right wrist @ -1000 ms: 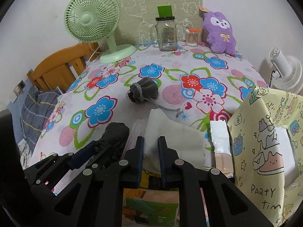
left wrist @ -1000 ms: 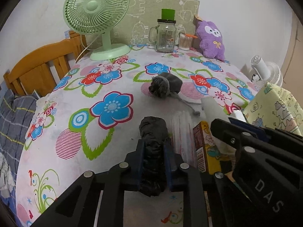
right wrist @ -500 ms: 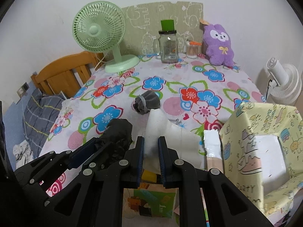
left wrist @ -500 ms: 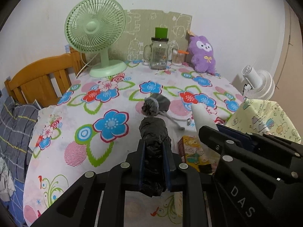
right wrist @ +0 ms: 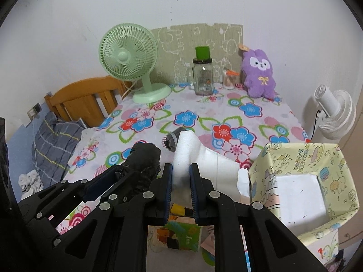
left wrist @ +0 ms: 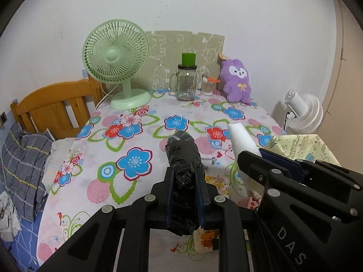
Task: Organize soft objects
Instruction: 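Carry the black bag and white cloth in both grippers toward the patterned box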
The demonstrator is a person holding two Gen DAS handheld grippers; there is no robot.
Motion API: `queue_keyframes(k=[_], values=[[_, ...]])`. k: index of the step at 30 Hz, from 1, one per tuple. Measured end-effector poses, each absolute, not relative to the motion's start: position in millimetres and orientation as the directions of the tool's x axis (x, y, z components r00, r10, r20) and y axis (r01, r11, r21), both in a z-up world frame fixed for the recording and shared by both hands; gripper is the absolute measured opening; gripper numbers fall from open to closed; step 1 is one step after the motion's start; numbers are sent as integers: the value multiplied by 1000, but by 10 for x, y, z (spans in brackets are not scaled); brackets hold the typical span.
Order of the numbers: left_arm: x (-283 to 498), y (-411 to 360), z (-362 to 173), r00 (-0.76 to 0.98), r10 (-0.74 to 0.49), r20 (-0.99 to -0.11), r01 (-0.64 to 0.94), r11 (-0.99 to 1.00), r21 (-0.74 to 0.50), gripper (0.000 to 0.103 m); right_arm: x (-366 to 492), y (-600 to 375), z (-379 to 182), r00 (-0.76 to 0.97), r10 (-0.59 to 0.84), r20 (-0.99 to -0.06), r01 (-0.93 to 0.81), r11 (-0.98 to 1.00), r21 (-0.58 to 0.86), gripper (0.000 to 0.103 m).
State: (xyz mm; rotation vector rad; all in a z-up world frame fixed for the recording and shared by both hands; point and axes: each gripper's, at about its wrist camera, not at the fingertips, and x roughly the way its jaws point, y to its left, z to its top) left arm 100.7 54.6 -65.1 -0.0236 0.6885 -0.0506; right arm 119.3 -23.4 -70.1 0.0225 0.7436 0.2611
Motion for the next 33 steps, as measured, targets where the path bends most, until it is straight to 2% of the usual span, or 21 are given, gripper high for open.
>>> queue_keyframes(k=[19,33], values=[[795,241,-305,819,-51,-572,45,999,-23,16,941,-546,-311,751,256,-609,-244,964,105,18],[798,-164,-200,837,-92,-539,91,995,-28,16,851,-981,-171,790,208,-578,-192,977,88,18]])
